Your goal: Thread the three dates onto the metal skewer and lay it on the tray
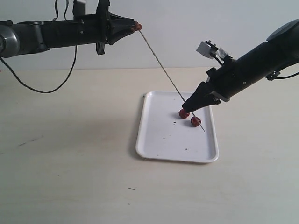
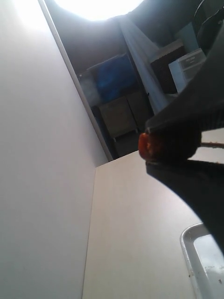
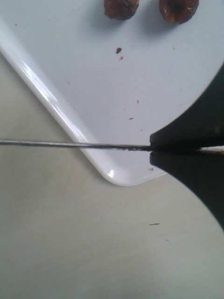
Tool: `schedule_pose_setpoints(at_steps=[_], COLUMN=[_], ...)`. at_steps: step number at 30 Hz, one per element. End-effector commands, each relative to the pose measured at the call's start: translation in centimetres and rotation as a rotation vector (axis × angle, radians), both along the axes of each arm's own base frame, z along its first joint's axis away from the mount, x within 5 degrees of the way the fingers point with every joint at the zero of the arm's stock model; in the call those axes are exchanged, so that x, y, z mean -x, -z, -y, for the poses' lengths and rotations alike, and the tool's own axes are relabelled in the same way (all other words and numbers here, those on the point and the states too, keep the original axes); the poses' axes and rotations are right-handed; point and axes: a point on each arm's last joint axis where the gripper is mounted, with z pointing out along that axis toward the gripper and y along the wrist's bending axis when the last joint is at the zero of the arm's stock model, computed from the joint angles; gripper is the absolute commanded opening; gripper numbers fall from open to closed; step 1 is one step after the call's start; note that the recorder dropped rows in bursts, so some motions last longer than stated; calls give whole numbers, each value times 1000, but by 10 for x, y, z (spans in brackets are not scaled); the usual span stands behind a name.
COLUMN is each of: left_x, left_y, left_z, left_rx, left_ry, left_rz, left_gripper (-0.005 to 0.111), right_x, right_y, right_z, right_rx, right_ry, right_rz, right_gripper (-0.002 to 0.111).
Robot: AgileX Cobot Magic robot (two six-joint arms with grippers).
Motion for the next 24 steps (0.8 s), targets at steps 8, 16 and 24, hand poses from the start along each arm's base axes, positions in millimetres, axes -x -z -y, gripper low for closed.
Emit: schedule_pose_setpoints(at_steps=[8, 16, 24], left_x=[8, 12, 16], left_y=[3, 5, 6], left_z=[23, 29, 35], left_rx=[-6, -32, -54], left_ry=[38, 76, 110], left_rz=[-2, 7, 13], left_gripper=[20, 20, 20], right_x=[1, 2, 2], right_y=[-3, -3, -2], right_z=[-2, -8, -21], right_rx=[-26, -25, -8], right_ry=[-26, -74, -93], right_rz=[27, 57, 79], right_gripper=[0, 0, 0])
